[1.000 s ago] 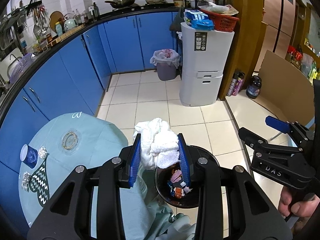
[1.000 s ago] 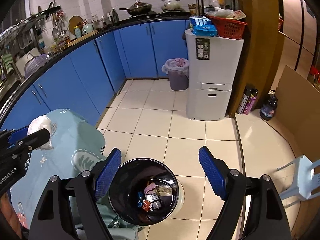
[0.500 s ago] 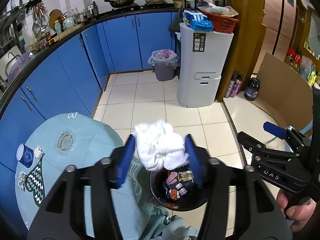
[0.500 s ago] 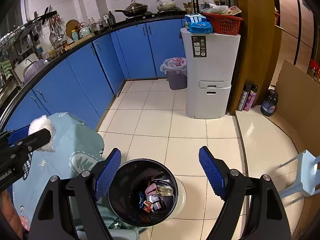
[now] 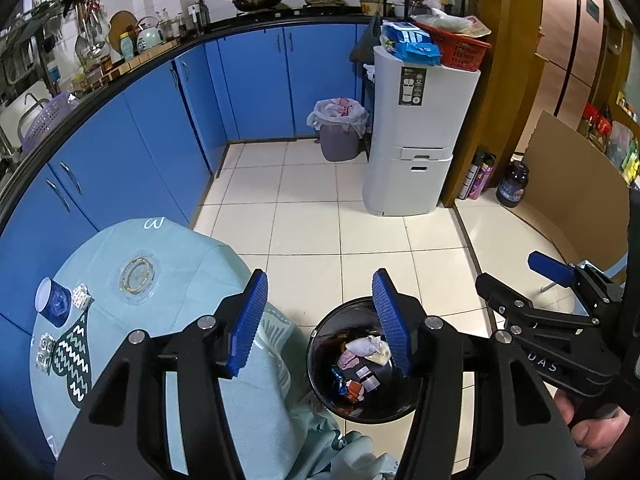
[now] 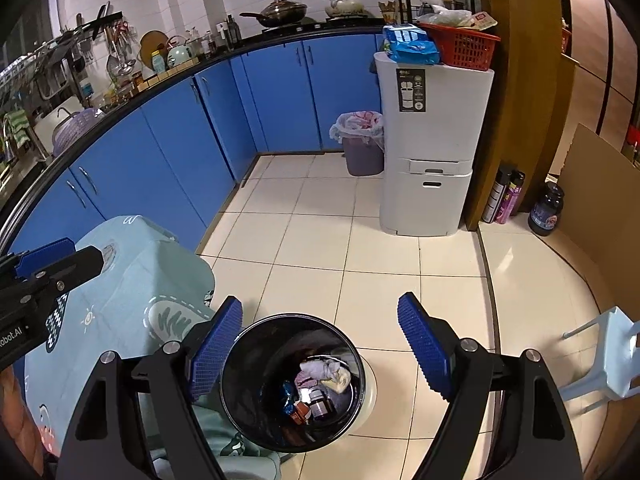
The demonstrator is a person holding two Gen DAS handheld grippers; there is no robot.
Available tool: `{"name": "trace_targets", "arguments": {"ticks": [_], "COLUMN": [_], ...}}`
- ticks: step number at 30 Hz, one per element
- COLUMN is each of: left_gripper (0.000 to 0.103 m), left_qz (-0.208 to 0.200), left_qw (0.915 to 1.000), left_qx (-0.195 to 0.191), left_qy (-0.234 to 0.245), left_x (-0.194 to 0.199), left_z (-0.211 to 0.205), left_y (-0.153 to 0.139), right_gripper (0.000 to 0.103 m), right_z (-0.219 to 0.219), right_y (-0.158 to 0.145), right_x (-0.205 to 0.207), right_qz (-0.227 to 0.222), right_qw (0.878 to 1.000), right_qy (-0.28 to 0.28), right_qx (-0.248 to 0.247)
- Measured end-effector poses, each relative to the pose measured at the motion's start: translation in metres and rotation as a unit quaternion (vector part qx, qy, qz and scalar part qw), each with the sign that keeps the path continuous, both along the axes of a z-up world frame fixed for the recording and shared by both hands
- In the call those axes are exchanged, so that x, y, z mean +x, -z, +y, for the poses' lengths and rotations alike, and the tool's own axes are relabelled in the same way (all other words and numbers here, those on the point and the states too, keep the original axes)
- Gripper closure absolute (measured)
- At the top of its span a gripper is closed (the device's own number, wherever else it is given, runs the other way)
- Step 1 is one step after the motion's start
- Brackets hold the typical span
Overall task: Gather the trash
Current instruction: 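Move both open tools back over the table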
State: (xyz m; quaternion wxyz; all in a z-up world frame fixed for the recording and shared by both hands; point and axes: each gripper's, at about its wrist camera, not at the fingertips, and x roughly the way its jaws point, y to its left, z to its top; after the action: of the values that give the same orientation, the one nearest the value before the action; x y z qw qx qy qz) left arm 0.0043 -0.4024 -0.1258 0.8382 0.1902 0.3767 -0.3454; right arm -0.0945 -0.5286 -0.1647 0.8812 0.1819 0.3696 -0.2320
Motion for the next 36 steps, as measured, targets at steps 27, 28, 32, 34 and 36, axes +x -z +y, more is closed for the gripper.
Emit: {"name": "trace_targets", "arguments": {"ticks": [27, 28, 32, 34, 36], "left_gripper": [0.045, 0.045, 0.043, 0.042, 0.041], "left_qz": [-0.024, -0.026, -0.026, -0.018, -0.005], "left_qw": [0.9865, 0.9855, 0.9806, 0.9782, 0.9764], "left_qx": [-0.019, -0.016, -0.012, -0.016, -0.018], "left_qy": [-0.161, -0.167, -0.194, -0.206, -0.215], "left_x": [0.103, 0.108, 0.134, 0.15, 0.168], "left_z": [0.139, 0.146, 0.177, 0.193, 0.205], "left_y": [-0.001, 0.0, 0.007, 0.013, 0.022], "right_gripper": [0.025, 0.025, 0.025, 0.025, 0.025], "right_z": [0.113, 0.123, 0.15, 0.162, 0.173], "right_y": [-0.013, -0.011, -0.003, 0.003, 0.01], "right_x": [0.145, 0.157, 0.194, 0.21, 0.225], "right_qz": [-0.012, -0.01, -0.003, 0.003, 0.01], "right_qw": [0.991, 0.99, 0.985, 0.983, 0.98], "right_qy": [-0.13, -0.14, -0.17, -0.181, -0.193], "right_qx": [-0.023, -0.027, -0.035, -0.037, -0.039]}}
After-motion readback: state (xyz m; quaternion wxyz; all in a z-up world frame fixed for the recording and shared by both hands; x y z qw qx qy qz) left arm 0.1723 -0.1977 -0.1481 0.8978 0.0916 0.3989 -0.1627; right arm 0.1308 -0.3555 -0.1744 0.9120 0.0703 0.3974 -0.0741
